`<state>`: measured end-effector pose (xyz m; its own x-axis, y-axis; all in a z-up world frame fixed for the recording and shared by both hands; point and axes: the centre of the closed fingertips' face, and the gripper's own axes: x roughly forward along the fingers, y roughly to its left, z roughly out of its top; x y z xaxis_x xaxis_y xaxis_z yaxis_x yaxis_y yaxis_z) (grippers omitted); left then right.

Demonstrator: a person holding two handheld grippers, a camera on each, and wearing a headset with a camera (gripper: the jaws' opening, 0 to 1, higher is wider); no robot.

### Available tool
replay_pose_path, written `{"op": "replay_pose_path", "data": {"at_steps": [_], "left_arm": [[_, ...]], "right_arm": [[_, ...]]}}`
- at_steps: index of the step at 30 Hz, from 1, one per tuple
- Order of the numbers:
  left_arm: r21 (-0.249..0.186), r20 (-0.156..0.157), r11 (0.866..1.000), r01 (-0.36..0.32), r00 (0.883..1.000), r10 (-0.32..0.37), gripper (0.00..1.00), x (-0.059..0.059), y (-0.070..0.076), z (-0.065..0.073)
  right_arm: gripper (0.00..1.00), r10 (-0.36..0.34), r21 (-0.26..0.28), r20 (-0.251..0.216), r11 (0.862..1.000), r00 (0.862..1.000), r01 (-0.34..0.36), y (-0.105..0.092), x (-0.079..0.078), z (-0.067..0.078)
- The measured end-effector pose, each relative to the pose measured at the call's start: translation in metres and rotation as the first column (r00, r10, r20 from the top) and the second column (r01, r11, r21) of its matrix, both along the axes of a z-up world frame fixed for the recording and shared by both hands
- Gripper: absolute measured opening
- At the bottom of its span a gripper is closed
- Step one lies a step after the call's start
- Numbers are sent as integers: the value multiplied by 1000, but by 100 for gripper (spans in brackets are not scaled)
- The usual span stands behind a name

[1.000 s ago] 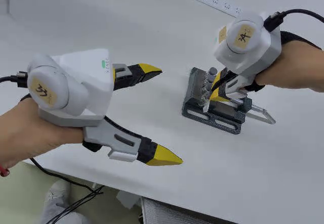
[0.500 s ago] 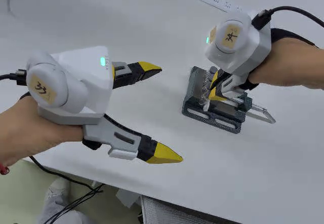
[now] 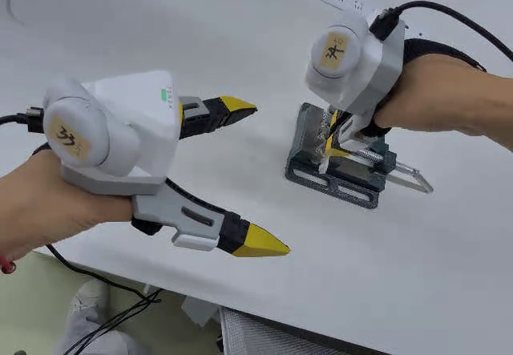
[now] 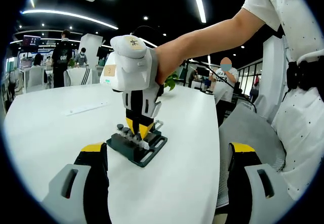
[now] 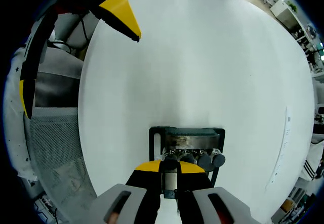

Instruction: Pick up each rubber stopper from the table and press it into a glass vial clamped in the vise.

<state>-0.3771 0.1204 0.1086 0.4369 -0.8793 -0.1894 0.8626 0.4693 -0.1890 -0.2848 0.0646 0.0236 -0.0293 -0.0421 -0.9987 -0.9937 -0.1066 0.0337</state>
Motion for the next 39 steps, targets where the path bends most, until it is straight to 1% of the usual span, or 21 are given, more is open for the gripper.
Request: {"op": "replay_pose_path", "data": {"at_steps": [2, 3, 5, 6, 12, 18, 22, 26, 29, 31, 35, 36, 39], "left_arm": [[-3, 1, 1000, 1, 1000, -1, 99, 0, -1, 1], [-4, 1, 1000, 2, 1000, -2, 99, 0, -1, 2], [-5, 2, 1000, 1, 1000, -1, 98, 0, -1, 2], [-4, 0, 1000, -1, 1000, 1, 98, 0, 0, 2], [-5, -1, 1000, -6, 1000, 6, 98, 0, 3, 2], [-4, -4, 1000, -7, 1000, 7, 98, 0, 3, 2], [-5, -4, 1000, -5, 1000, 5, 98, 0, 2, 2], [-3, -6, 1000, -2, 1000, 2, 98, -1, 2, 1], [-1, -9, 1000, -1, 1000, 1, 98, -2, 2, 0], [-1, -9, 1000, 0, 1000, 0, 98, -2, 2, 0], [-3, -13, 1000, 4, 1000, -4, 97, -2, 1, 0], [-3, -14, 1000, 5, 1000, -5, 97, -2, 1, 0], [-2, -16, 1000, 7, 1000, -7, 97, -2, 1, -1]], "right_arm": [[6, -14, 29, -12, 999, 1000, 14, 0, 1, 0], [6, -39, 53, -20, 998, 999, 40, 2, 1, 0], [7, -42, 60, -25, 997, 999, 44, 1, 1, 0], [7, -47, 67, -26, 997, 999, 49, 0, -2, 2], [8, -48, 84, -26, 995, 999, 50, 1, -1, 1], [10, -65, 105, -28, 992, 997, 67, 2, -2, 0], [11, -79, 132, -30, 988, 996, 82, 5, -1, 4], [9, -86, 162, -28, 983, 996, 90, 8, 0, 13], [6, -83, 182, -29, 979, 996, 87, 8, 4, 17], [6, -85, 191, -24, 978, 996, 88, 5, 4, 19], [4, -88, 200, -37, 975, 995, 94, 1, 4, 19], [4, -104, 204, -47, 973, 993, 111, -1, 2, 19], [2, -96, 203, -48, 974, 994, 104, -4, 0, 16]]}}
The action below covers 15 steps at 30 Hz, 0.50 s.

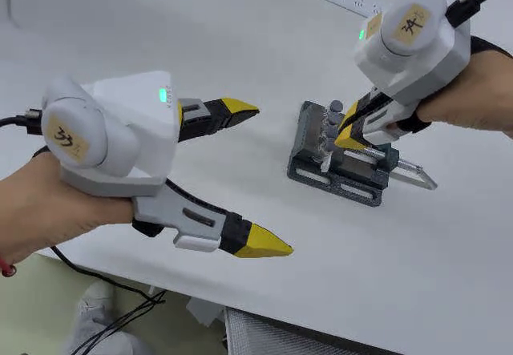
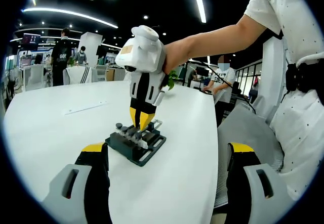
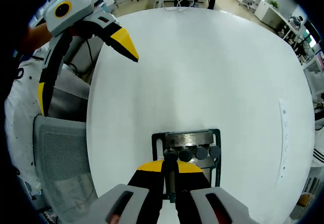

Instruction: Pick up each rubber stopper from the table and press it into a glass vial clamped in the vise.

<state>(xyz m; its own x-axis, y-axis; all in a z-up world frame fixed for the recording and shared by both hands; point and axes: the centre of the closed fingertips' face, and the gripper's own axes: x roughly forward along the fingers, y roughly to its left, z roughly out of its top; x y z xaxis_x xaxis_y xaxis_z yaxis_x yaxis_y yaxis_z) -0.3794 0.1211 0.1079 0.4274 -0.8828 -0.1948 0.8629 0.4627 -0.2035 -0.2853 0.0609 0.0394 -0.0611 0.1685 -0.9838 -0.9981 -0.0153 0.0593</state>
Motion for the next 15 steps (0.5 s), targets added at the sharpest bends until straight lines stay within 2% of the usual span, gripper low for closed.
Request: {"op": "replay_pose_path", "data": {"at_steps": [15], "left_arm": [[2, -9, 1000, 10, 1000, -10, 97, 1, -2, -1]], "right_arm": [[1, -10, 29, -10, 1000, 1000, 10, 2, -2, -6]]}}
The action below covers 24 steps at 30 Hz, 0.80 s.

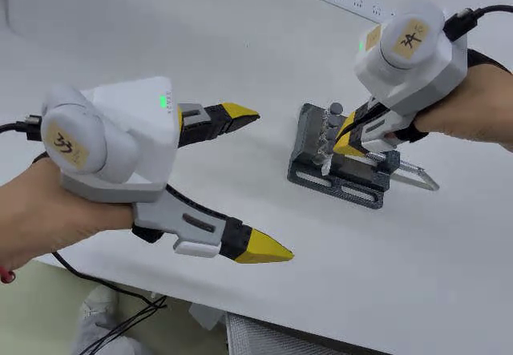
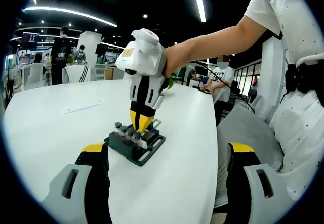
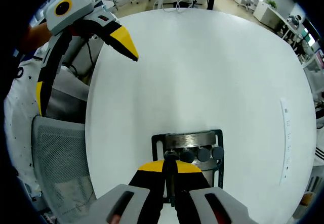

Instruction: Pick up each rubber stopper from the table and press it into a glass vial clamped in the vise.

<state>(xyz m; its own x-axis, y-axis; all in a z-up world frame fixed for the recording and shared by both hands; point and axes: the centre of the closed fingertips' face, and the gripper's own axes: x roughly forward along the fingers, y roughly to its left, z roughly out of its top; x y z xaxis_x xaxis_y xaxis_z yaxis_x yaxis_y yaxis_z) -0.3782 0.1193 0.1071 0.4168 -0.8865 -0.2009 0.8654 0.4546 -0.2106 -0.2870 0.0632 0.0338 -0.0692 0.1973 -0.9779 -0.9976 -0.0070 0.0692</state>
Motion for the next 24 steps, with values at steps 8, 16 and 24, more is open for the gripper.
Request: {"op": "replay_pose_path", "data": {"at_steps": [8, 16, 24], "left_arm": [[3, -5, 1000, 2, 1000, -2, 96, 0, -1, -1], [1, -8, 1000, 3, 1000, -3, 96, 2, -1, -1], [-4, -13, 1000, 3, 1000, -3, 96, 3, -2, -2]], "right_arm": [[0, 3, 0, -7, 1000, 1000, -3, 0, 1, -3], [1, -14, 16, -32, 1000, 999, 14, 1, 2, -5], [2, -12, 13, -48, 1000, 999, 12, 1, 3, -5]]}}
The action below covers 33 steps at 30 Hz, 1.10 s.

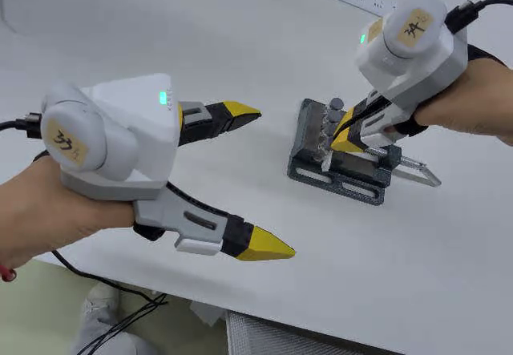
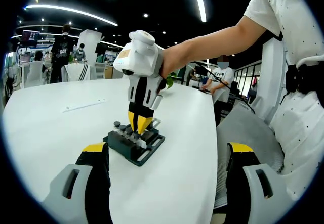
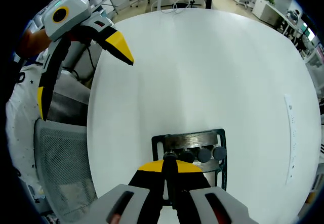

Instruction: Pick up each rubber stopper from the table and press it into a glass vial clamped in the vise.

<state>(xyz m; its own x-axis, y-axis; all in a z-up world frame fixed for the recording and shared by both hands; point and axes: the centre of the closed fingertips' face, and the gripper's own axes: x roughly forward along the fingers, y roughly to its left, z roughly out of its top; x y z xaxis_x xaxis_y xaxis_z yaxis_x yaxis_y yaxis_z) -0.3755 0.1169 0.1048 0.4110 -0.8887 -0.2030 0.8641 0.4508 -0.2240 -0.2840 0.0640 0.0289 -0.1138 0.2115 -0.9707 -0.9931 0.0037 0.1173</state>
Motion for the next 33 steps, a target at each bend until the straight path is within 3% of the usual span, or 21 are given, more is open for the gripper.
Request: {"op": "replay_pose_path", "data": {"at_steps": [17, 33], "left_arm": [[-9, 2, 1000, 2, 1000, -2, 95, 3, -3, 0], [-19, 7, 1000, -2, 1000, 2, 95, 6, -4, 2]], "right_arm": [[1, 34, -58, 18, 998, 999, -33, 1, 1, -2], [0, 6, -78, 3, 997, 1000, -6, 2, 0, -4]]}}
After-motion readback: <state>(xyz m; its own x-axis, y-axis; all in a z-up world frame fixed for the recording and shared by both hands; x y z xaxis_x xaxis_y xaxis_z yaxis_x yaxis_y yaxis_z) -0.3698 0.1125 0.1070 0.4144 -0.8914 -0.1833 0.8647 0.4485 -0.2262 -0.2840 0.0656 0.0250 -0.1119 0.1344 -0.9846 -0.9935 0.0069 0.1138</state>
